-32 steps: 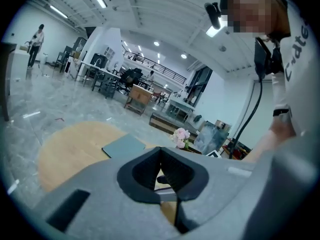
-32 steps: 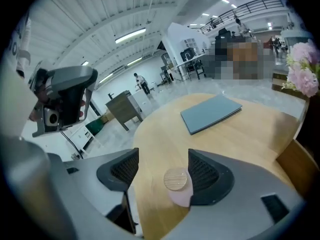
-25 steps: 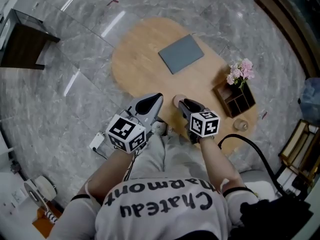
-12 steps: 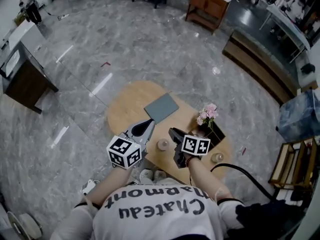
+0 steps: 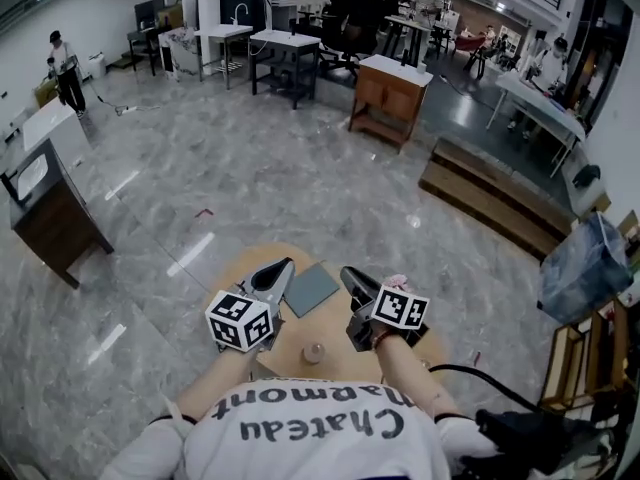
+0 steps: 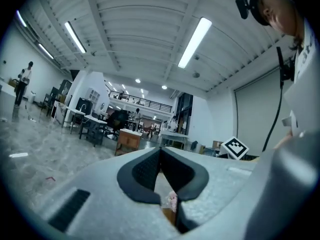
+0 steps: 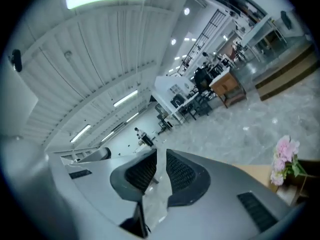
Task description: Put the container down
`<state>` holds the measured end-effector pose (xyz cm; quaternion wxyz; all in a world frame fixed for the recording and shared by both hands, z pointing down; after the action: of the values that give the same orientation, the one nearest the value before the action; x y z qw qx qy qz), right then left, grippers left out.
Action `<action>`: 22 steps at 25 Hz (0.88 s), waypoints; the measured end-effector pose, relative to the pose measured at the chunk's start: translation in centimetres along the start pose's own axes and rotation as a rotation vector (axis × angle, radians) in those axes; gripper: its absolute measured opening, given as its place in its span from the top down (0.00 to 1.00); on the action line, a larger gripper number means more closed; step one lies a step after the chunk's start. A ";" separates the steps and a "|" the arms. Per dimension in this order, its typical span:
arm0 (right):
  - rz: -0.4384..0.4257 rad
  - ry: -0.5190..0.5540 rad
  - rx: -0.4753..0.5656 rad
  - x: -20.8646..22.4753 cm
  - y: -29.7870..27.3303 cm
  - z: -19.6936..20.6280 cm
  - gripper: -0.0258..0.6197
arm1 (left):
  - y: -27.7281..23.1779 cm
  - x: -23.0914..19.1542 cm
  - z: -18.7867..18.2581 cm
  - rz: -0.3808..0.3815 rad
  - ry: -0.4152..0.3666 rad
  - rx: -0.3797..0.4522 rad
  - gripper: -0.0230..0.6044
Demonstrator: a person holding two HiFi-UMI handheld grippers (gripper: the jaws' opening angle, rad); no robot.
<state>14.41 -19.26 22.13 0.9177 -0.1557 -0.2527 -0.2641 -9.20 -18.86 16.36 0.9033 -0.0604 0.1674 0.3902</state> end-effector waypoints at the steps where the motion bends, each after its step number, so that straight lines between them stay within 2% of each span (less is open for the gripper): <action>1: 0.009 0.024 0.033 -0.5 0.4 -1.4 0.86 | -0.1 0.3 -1.1 0.004 -0.005 0.023 0.94; 5: 0.031 0.110 0.132 -2.6 2.2 -6.0 0.87 | -0.4 1.5 -4.5 0.040 -0.001 0.073 0.94; 16: 0.044 0.287 0.313 -7.9 7.8 -14.7 0.91 | -1.8 5.7 -10.1 0.172 -0.038 0.180 0.94; 22: 0.163 0.498 0.319 -8.8 10.0 -15.7 0.91 | -2.4 6.1 -9.8 0.161 -0.086 0.167 0.94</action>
<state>19.59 -14.20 2.84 0.9824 0.0401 -0.0447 -0.1767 -6.01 -18.67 5.01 0.8774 0.0455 0.1651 0.4482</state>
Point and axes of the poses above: the fingertips, and each gripper's own axes: y backward along the fingers, x to its right, z out of its underside, the point moved 8 cm from there along y, backward along the fingers, and after that the axes turned 8 degrees about y, right-handed, at the moved point
